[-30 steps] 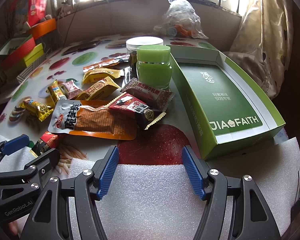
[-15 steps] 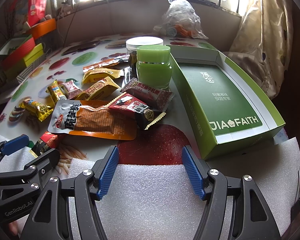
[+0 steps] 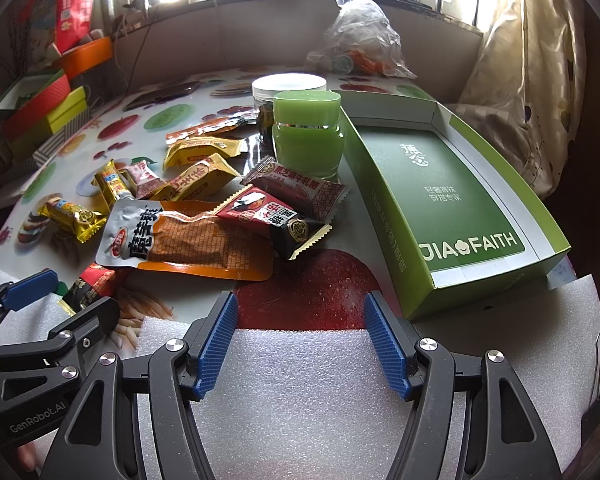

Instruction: Organize snacks

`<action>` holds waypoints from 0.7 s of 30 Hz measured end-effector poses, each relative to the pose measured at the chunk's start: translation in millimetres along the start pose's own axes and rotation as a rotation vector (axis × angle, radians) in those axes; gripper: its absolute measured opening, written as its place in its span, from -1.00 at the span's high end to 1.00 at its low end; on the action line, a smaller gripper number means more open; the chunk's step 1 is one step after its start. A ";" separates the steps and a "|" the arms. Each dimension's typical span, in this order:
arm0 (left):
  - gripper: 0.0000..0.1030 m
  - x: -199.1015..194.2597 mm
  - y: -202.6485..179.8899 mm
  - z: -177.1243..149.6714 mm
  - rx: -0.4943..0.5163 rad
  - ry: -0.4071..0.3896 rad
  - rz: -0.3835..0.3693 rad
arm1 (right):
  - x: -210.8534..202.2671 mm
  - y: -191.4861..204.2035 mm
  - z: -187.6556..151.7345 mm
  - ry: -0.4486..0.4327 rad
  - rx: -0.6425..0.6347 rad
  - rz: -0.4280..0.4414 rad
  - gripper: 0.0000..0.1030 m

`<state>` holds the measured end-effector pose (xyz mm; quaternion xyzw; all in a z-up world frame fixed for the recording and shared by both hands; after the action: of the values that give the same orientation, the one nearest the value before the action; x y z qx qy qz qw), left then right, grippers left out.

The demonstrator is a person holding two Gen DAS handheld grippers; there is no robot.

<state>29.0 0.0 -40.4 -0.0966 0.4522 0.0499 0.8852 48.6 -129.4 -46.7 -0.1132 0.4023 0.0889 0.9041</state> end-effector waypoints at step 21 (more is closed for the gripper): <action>-0.57 -1.9 3.3 2.5 -0.003 0.010 -0.019 | 0.5 -0.2 4.1 0.007 -0.023 0.011 -0.27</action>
<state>29.3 3.8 -37.8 -0.1023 0.4556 0.0419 0.8833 51.9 -128.4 -44.4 -0.1216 0.4051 0.0983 0.9008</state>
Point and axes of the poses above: each gripper's, at about its wrist camera, not at the fingertips, and x roughly the way its jaws point, y to its left, z to its top, the point moved 5 cm from there along x, roughly the way its jaws point, and after that the axes turned 11 degrees about -x, right-handed, at the moved point
